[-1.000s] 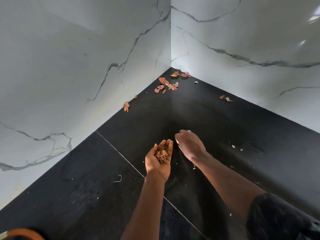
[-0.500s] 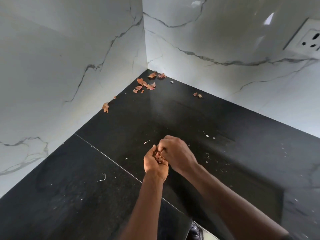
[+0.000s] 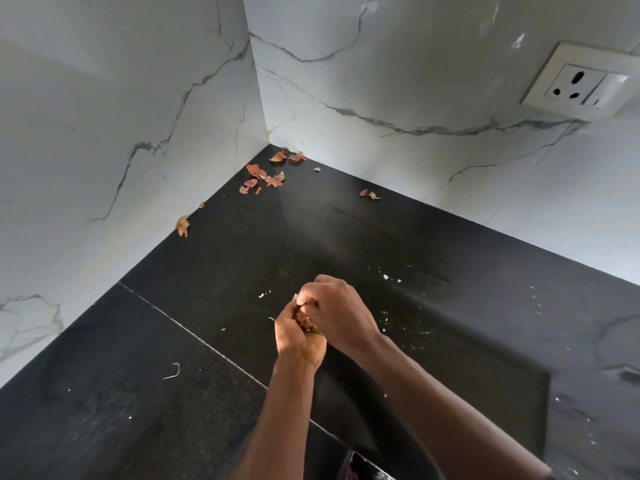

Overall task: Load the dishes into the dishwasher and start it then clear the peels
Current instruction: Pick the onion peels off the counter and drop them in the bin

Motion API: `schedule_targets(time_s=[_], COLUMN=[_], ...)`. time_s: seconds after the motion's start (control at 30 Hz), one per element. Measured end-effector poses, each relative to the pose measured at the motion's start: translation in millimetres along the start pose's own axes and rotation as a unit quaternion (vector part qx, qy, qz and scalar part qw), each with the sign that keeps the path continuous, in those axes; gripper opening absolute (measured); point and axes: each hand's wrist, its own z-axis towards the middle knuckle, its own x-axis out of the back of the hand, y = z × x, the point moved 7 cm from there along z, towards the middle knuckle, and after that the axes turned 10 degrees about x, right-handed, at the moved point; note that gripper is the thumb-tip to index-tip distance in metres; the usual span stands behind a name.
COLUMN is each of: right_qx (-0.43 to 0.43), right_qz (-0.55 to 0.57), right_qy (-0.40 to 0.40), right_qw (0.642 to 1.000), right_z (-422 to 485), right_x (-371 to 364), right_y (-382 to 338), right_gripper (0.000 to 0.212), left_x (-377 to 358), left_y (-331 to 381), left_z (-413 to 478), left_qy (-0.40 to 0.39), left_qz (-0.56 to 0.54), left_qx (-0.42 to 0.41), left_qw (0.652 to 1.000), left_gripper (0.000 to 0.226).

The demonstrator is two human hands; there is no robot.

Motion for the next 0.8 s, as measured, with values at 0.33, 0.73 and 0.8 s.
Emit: schedule_targets(time_s=[0.33, 0.73, 0.8], right_qx=[-0.11, -0.101, -0.079], right_qz=[-0.064, -0.243, -0.263], right_qy=[0.067, -0.057, -0.039], right_qw=[0.99, 0.963, 0.961], right_z=[76.2, 195.6, 199.3], right_x=[52.6, 39.5, 37.7], right_y=[173.5, 258.3, 253.3], right_gripper=[0.023, 0.047, 0.038], left_x=[-36.7, -76.6, -77.7], left_y=[1.8, 19.9, 24.6], left_z=[25.8, 61.8, 65.5], left_qy=[-0.08, -0.086, -0.086], left_qz=[-0.068, -0.053, -0.051], left_qx=[0.019, 0.032, 0.027], left_qw=[0.994, 0.994, 0.995], left_gripper=[0.031, 0.033, 0.032])
